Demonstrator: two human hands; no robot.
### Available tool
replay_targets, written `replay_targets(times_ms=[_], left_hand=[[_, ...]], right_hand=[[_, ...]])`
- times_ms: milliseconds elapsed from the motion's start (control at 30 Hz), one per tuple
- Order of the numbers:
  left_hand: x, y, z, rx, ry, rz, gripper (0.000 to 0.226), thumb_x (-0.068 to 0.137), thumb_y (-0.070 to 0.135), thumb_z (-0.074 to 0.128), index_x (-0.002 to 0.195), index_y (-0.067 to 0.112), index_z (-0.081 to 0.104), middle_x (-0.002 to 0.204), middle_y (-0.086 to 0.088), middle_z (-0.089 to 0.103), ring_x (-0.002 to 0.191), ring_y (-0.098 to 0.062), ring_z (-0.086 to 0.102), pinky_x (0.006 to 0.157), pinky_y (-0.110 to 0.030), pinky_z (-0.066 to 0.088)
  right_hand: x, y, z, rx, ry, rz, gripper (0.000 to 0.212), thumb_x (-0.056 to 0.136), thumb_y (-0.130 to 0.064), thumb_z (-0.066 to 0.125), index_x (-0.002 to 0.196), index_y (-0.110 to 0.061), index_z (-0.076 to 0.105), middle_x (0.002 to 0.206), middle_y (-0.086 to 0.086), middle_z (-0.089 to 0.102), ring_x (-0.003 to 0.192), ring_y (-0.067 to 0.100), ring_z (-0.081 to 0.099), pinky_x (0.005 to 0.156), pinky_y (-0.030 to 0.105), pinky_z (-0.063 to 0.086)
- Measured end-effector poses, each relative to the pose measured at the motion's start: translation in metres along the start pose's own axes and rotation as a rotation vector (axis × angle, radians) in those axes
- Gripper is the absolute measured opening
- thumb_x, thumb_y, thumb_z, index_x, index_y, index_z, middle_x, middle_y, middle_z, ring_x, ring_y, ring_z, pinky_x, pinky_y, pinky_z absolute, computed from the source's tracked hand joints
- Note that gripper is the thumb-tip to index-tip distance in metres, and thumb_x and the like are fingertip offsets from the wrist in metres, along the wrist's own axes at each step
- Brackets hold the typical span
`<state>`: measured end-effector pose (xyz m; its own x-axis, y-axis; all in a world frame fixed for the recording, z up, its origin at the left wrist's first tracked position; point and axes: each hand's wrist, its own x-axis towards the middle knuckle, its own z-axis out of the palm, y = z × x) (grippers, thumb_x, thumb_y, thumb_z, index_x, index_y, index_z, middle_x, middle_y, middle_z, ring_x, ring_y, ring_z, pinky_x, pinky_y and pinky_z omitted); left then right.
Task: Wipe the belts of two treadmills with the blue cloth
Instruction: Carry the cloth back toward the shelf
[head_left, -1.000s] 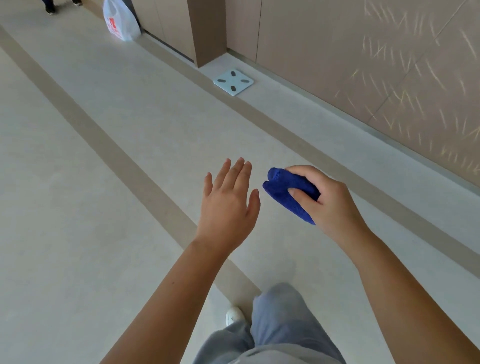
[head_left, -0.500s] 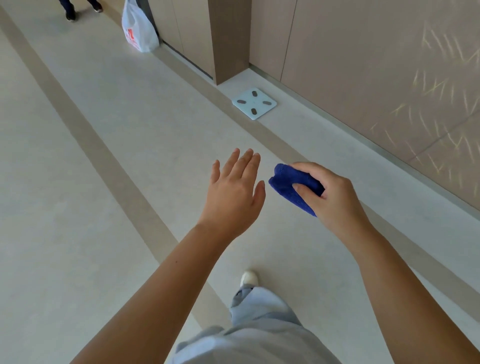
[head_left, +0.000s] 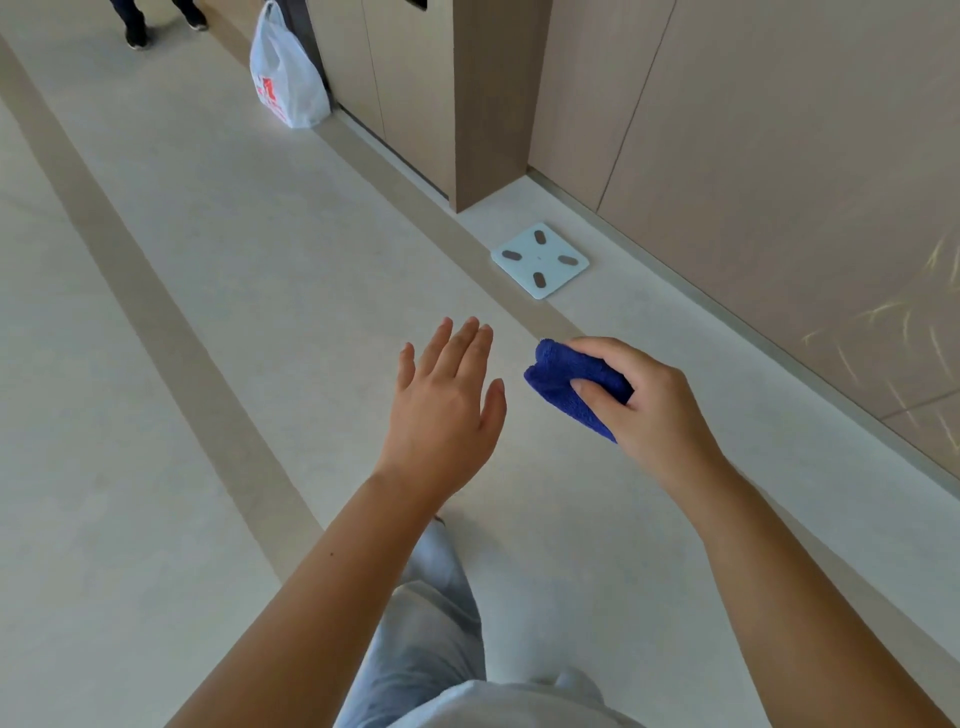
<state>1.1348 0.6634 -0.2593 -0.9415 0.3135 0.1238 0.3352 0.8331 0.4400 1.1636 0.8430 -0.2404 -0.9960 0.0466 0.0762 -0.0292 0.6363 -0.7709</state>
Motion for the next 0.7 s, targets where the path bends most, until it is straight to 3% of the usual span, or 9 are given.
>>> replay_targets(times_ms=[333,433,600,700], left_hand=[[0.201,-0.154,-0.064,0.044,-0.02,0.01,0.052,0.098,0.031,0.035,0.146,0.012,0.025,0.153,-0.003,0.024,0.144,-0.021,0.01,0.115,-0.042,0.002],[0.245,-0.184,-0.071,0.039,-0.039,0.01,0.053,0.099,0.032,0.034,0.147,0.014,0.022,0.154,-0.002,0.021,0.144,-0.02,0.007,0.115,-0.041,0.0],[0.337,-0.231,-0.071,0.021,-0.022,0.041,0.051,0.098,0.029,0.038,0.144,0.011,0.03,0.151,-0.007,0.03,0.142,-0.025,0.016,0.113,-0.045,0.006],[0.407,-0.256,-0.07,0.05,0.01,0.076,0.052,0.095,0.031,0.036,0.142,0.008,0.036,0.147,-0.009,0.036,0.14,-0.029,0.023,0.111,-0.046,0.009]], right_hand=[[0.235,-0.067,0.084,0.01,0.015,0.002,0.034,0.088,-0.002,0.059,0.119,-0.016,0.062,0.107,-0.017,0.063,0.1,-0.005,0.055,0.086,0.005,0.039],[0.286,-0.068,0.1,0.03,0.006,0.023,0.033,0.088,-0.002,0.059,0.118,-0.017,0.062,0.105,-0.026,0.059,0.098,-0.014,0.053,0.084,0.001,0.037],[0.386,-0.064,0.124,-0.016,0.006,0.034,0.034,0.087,-0.002,0.059,0.118,-0.017,0.062,0.109,-0.011,0.064,0.099,0.0,0.055,0.083,0.002,0.038],[0.459,-0.062,0.132,0.008,-0.005,0.021,0.034,0.088,-0.001,0.058,0.118,-0.017,0.062,0.106,-0.017,0.062,0.096,-0.011,0.053,0.08,-0.001,0.035]])
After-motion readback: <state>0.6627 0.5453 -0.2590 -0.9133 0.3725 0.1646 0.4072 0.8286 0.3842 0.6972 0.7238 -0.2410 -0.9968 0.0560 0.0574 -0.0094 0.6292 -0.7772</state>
